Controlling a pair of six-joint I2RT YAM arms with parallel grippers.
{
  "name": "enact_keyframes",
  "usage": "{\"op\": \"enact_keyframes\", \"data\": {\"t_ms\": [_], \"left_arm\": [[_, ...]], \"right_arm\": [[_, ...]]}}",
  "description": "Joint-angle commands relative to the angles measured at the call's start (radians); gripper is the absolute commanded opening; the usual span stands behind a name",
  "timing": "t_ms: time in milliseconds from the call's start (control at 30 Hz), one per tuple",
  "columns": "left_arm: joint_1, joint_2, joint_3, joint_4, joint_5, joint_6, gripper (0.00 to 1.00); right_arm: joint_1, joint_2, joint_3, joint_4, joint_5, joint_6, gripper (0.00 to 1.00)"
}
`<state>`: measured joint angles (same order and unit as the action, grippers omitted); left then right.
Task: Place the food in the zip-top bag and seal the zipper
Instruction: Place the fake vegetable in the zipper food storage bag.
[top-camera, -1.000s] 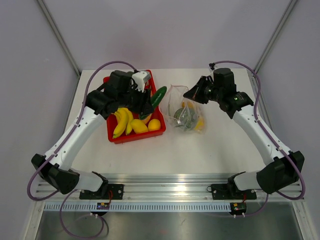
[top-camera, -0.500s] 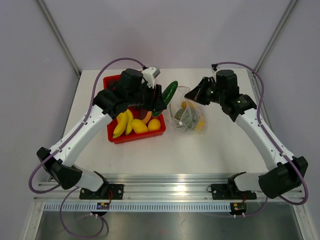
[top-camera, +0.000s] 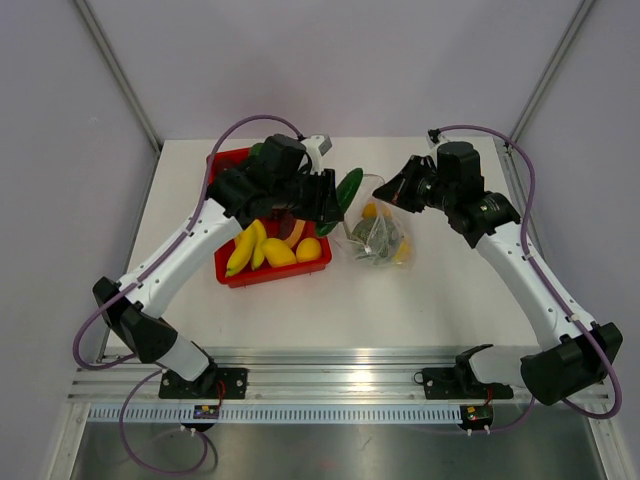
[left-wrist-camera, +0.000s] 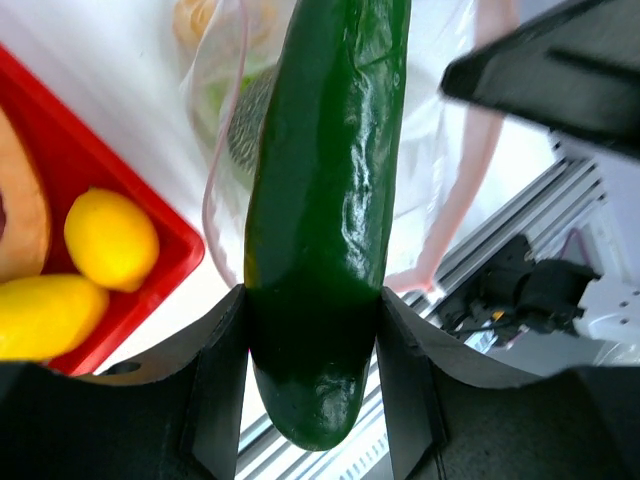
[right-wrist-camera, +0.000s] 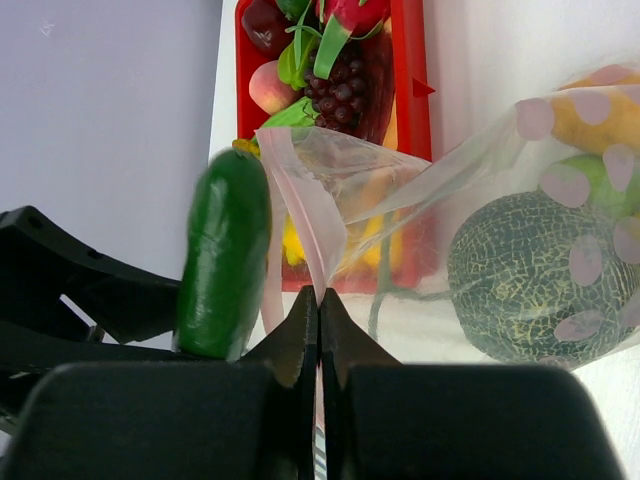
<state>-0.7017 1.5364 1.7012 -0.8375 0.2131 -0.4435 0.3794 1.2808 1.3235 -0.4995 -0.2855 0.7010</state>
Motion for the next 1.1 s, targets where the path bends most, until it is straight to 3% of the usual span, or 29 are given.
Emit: {"op": "enact_keyframes", "data": {"t_ms": [0, 167, 600, 967, 1033, 1067], "left_arm": [[-0.008, -0.016, 0.034, -0.103, -0.024, 0.068, 0.0], [-0.045, 0.057, 0.09, -0.141, 0.005, 0.104, 0.0], [-0.074, 0.343, 0.483, -0.365, -0.092, 0.141, 0.0], [-0.076, 0.401, 0.45, -0.235, -0.038, 0.068, 0.0], [-0.074, 0.403, 0.448, -0.226, -0.018, 0.072, 0.26], [-0.074, 0.401, 0.451, -0.229, -0.014, 0.078, 0.57]], "right_arm": [[0.0, -0.031, 0.0, 0.033, 0.002, -0.003, 0.0], [0.001, -0.021, 0.002, 0.045, -0.015, 0.006, 0.0], [0.0, -0.074, -0.05, 0.064, -0.021, 0.025, 0.0], [0.0, -0.092, -0.064, 0.07, -0.037, 0.038, 0.0], [0.0, -0.092, -0.066, 0.073, -0.032, 0.038, 0.0], [0.0, -0.093, -0.066, 0.067, -0.027, 0.038, 0.0]]}}
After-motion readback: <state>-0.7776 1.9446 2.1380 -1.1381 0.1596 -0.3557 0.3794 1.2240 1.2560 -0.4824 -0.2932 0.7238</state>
